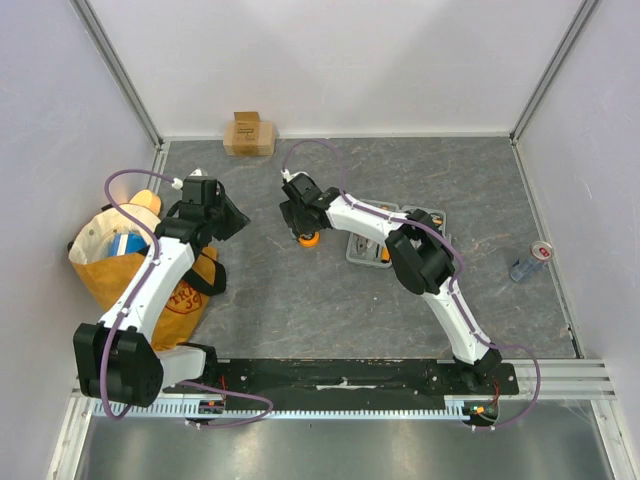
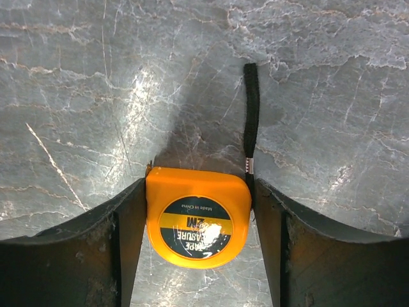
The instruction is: Pack the tool kit
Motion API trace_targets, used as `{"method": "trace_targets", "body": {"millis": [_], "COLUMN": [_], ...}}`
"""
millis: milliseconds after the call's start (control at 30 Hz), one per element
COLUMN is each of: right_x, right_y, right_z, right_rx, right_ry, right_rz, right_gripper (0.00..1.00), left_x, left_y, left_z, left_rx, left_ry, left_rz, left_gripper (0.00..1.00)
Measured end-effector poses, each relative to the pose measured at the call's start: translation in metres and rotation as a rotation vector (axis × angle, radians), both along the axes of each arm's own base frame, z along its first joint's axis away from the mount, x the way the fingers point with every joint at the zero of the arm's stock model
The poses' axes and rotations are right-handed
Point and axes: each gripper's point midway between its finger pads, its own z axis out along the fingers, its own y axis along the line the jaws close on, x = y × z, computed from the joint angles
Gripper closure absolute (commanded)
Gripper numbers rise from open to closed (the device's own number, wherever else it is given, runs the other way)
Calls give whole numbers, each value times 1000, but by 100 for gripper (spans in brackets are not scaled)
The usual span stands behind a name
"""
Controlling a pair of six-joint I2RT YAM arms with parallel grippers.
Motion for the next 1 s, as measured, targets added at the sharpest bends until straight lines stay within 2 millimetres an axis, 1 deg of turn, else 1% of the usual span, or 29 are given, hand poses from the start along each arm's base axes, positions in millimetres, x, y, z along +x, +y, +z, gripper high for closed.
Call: {"method": "trace_targets", "body": {"millis": [67,200,300,367,633,700,800,867,1000], "right_x": [-3,-8,-9,-9,-9,-9,-9,-8,-11], "right_y": [0,-1,-2,-2,-3,-3,-7,-12,-32], "right_z": [-1,-2,-2,-3,-3,-2,-1,1,7], "right_rx": [-23,-57,-67,-69,-75,-77,-94,-115,-185], "right_ry": [-6,-12,-14,-13,-15,-17,-26,-33,-42], "right_rz": [14,36,41,43,41,37,21,7,-26], "right_gripper": [29,18,15,19,52,56,59,59,59], "left_x": [0,1,2,2,3,2,1,1,2], "left_y": [-3,-5,-6,-6,-9,-10,-12,-13,-12], "left_z": [-3,-9,-11,-11,-13,-17,-23,-25,-28], "left_rx": [-9,-24,-29,-30,-44,-45,-52,-55,-52], "left_ry": [10,28,31,31,37,46,65,72,76], "left_rz": [-12,-23,-26,-27,-42,-44,-54,-58,-63], "left_gripper": [67,68,69,69,70,70,71,71,72]}}
